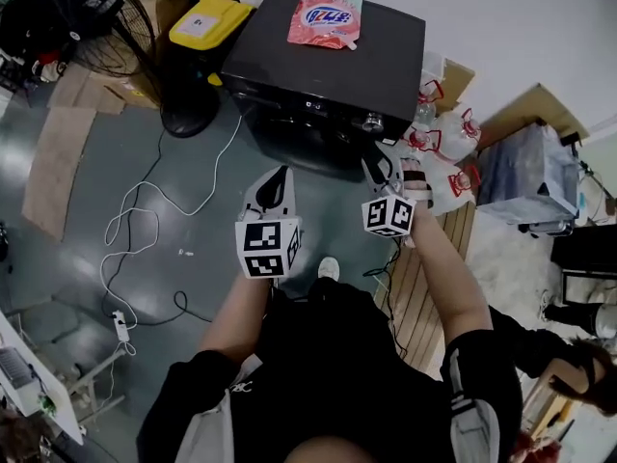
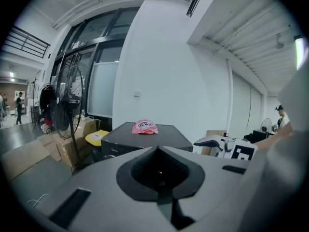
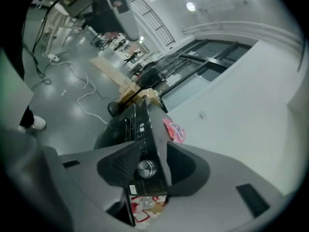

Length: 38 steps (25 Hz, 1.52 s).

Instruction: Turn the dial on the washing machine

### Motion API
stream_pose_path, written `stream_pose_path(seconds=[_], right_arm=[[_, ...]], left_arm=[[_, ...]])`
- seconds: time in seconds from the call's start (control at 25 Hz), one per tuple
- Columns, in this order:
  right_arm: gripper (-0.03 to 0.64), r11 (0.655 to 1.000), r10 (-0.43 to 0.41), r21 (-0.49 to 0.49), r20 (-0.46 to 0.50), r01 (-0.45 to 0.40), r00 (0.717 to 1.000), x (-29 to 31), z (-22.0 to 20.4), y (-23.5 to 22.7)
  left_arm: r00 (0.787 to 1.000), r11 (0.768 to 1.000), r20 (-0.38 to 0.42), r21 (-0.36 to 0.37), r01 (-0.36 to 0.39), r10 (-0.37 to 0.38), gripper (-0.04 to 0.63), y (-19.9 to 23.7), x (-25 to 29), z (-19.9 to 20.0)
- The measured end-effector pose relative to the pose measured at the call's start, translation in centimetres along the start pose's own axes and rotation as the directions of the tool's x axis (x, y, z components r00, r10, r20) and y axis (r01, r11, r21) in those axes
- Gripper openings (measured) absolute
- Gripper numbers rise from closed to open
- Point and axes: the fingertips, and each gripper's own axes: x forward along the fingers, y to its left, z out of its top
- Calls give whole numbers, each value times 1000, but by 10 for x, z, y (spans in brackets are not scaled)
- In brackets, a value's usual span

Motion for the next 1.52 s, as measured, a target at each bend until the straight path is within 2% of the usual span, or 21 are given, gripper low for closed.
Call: stream_pose_path(seconds=[0.12, 0.28, 0.52, 0.72, 0.96, 1.12, 1.2, 1.28, 1.52], right_arm=[[178, 990, 69, -125, -31, -72, 997, 33, -19, 15], [181, 951, 113, -282, -63, -126, 992, 69, -44, 33], [207, 890, 152, -408, -156, -204, 976, 111, -96, 54], [245, 870, 148, -440, -197, -223, 969, 132, -123, 56], [278, 825, 101, -546, -115, -148, 988, 146, -115, 59], [284, 821, 47, -557, -147, -122, 988, 151, -119, 49], [284, 810, 55, -572, -149, -131, 987, 151, -122, 51], [282, 819, 82, -555, -139, -146, 987, 146, -117, 53], [276, 813, 70, -568, -125, -129, 990, 145, -117, 54]], left_arm=[[999, 999, -26, -29, -43, 43, 9, 6, 7, -11], [994, 994, -56, -51, -99, 97, 9, 15, 6, -26], [982, 981, -78, -67, -180, 175, 9, 32, -3, -37], [973, 974, -89, -63, -218, 212, 9, 36, -3, -39], [967, 968, -98, -59, -242, 236, 9, 39, 2, -39], [966, 968, -95, -56, -245, 240, 9, 39, 5, -37], [966, 967, -95, -56, -247, 241, 9, 40, 7, -36], [966, 968, -96, -56, -246, 240, 9, 41, 8, -37], [969, 972, -98, -48, -232, 226, 9, 37, 14, -35]])
